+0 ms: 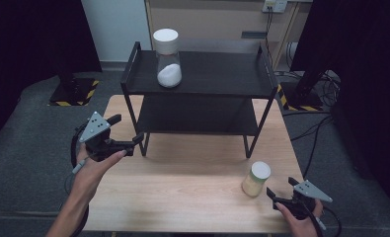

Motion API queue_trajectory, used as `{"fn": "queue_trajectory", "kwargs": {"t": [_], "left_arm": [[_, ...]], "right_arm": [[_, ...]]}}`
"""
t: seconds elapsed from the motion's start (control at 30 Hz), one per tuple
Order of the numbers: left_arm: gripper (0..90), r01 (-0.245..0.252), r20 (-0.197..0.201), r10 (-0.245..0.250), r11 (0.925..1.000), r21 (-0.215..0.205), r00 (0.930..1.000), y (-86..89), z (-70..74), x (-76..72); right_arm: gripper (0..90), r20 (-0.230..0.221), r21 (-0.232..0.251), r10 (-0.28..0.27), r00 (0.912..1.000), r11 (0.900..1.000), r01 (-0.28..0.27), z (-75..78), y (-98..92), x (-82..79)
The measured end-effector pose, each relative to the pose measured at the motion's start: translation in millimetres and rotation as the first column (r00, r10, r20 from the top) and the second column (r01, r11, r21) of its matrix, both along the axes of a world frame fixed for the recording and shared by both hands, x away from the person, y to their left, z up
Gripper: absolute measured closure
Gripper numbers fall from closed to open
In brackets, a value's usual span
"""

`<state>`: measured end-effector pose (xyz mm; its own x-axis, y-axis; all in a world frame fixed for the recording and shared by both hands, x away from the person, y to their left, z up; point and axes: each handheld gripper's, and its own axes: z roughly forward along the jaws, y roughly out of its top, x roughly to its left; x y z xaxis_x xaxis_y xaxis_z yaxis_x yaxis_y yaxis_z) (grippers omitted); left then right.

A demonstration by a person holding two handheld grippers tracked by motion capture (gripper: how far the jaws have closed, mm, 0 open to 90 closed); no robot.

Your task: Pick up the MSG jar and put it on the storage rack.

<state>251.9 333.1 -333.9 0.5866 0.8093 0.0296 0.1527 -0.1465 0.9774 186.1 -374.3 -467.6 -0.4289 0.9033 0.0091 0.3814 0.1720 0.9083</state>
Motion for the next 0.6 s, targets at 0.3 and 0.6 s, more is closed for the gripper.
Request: {"fn": "queue_trajectory", "kwargs": {"t": [0.3,0.6], "left_arm": [[1.1,-0.022,-0.042,0.021,0.9996,-0.02,0.9989,5.2,-31.5,1.5],[1.6,-0.046,-0.062,0.044,0.9984,-0.032,0.9971,10.0,-61.2,0.9]], "right_arm": [[4.9,-0.003,0.0,0.001,1.0,1.0,-0.001,0.1,0.5,0.2],[4.9,-0.002,-0.003,0.006,1.0,1.0,-0.006,-0.2,0.8,0.6]]}}
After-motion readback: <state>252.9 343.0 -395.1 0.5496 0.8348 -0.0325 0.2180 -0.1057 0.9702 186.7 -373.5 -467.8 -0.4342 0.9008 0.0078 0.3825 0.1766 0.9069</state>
